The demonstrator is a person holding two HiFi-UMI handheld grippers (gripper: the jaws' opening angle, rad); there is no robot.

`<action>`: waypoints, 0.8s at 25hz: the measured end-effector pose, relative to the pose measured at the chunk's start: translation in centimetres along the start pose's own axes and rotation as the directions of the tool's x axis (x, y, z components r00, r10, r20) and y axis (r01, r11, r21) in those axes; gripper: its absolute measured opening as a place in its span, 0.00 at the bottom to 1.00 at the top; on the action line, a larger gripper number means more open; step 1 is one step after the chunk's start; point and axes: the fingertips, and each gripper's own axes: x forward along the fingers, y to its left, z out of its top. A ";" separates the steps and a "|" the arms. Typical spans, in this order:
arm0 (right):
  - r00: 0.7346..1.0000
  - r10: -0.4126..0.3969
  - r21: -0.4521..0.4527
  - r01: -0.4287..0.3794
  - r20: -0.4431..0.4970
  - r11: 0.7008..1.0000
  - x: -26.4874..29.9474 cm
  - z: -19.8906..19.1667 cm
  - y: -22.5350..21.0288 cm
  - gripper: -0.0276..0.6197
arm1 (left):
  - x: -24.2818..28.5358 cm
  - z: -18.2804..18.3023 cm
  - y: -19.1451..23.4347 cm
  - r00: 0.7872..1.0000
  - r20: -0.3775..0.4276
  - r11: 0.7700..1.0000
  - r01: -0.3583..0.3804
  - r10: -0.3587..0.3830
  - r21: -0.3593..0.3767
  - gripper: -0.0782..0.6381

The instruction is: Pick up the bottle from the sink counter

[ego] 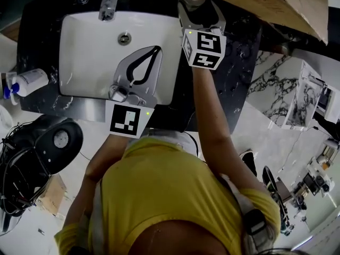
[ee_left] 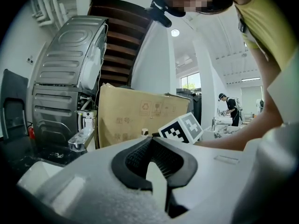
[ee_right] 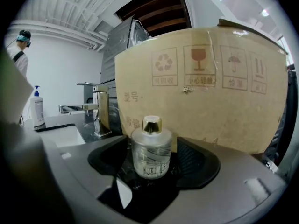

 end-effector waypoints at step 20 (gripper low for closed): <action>0.994 0.003 0.068 0.005 -0.110 0.998 2.7 -0.6 -0.1 0.54 | -1.4 -0.1 0.8 0.999 -0.007 0.999 -0.035 0.035 -0.027 0.11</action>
